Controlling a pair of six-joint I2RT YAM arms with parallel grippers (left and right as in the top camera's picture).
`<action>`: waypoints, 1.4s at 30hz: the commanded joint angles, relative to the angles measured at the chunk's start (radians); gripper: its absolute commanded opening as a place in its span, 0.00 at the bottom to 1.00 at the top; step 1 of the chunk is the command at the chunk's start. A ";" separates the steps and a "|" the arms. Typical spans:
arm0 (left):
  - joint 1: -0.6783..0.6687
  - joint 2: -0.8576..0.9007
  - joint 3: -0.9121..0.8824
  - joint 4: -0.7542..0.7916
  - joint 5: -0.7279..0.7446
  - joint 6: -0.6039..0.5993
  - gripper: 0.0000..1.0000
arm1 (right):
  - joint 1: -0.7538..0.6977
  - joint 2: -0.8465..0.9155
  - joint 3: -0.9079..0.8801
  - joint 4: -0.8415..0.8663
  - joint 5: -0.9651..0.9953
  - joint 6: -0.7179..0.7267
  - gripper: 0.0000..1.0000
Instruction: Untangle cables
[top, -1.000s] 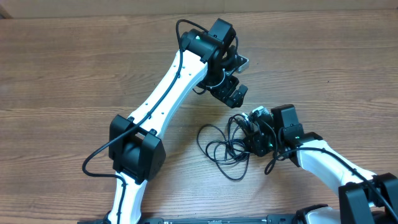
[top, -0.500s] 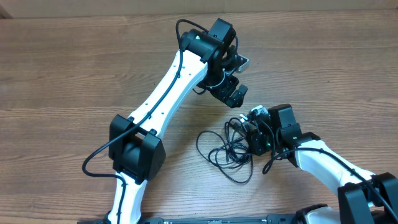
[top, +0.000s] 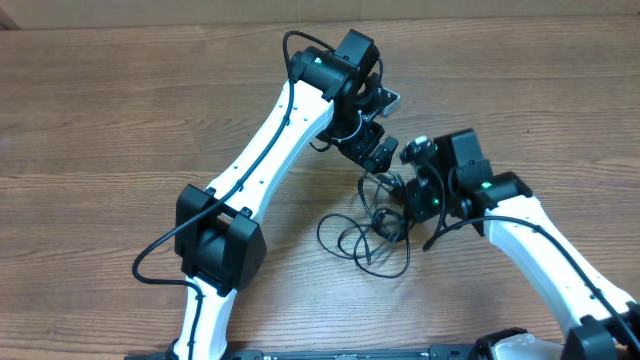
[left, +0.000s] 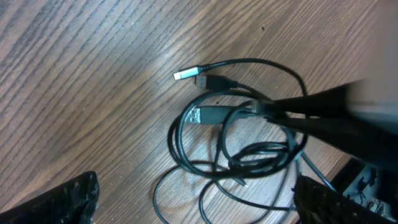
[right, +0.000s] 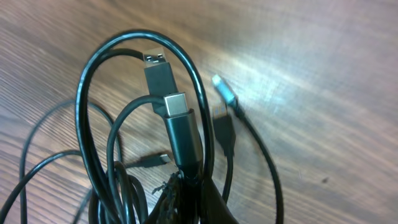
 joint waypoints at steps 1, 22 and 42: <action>0.003 0.006 0.022 0.003 -0.006 0.019 1.00 | 0.003 -0.041 0.095 -0.053 0.008 -0.006 0.04; -0.001 0.006 0.022 0.029 -0.003 -0.040 1.00 | -0.163 -0.042 0.132 0.015 -0.253 0.050 0.04; -0.085 0.008 0.021 0.050 -0.323 -0.041 1.00 | -0.194 -0.042 0.132 0.034 -0.518 0.050 0.04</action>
